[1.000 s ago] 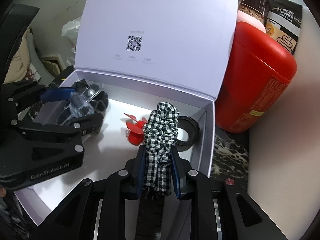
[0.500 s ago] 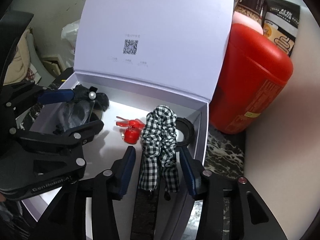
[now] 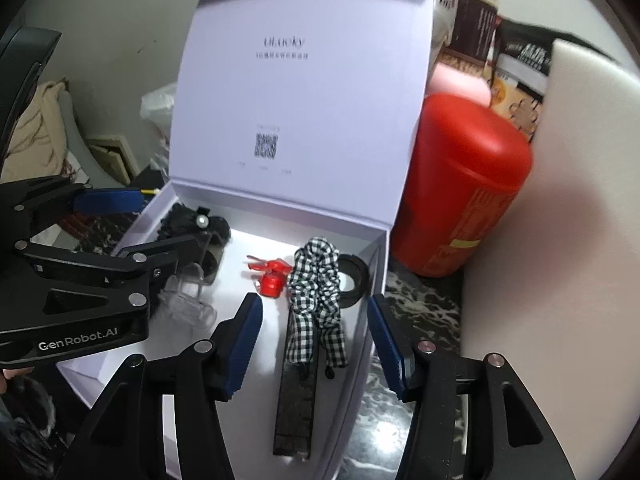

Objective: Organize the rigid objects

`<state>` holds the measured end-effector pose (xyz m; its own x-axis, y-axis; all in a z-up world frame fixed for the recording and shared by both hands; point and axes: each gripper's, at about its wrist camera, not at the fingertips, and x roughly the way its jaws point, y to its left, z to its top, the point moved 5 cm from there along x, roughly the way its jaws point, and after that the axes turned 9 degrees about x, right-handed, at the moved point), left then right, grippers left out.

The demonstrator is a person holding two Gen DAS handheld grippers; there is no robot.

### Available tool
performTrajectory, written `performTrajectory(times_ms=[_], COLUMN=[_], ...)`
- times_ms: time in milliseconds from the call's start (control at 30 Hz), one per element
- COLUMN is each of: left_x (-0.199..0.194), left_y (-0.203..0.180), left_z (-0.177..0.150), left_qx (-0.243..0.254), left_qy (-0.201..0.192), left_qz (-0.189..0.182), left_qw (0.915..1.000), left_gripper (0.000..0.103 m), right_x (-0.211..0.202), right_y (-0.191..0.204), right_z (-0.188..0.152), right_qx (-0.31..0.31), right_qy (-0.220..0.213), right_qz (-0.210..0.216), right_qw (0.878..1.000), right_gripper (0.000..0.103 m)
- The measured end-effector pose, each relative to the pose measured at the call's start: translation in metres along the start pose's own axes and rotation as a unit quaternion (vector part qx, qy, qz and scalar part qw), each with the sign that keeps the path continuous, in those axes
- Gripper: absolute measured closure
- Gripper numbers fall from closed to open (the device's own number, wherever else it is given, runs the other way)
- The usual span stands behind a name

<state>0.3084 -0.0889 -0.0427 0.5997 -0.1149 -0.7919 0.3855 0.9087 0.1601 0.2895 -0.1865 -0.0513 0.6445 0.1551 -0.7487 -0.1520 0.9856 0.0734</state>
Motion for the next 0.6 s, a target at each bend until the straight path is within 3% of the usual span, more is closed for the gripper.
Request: performTrajectory(times_ms=[600], left_x=[-0.095], left_y=[0.014], left_z=[-0.01], left_qx=[-0.014], left_qy=[-0.068], left_qz=[0.009], left_qw=[0.9975], left_gripper=[0.037], right_x=[-0.096], right_y=[0.013], right_z=[0.005], right_qx=[-0.021], right_qy=[-0.086], right_qz=[-0.029], right_qw=[0.996], right_gripper=[0.038])
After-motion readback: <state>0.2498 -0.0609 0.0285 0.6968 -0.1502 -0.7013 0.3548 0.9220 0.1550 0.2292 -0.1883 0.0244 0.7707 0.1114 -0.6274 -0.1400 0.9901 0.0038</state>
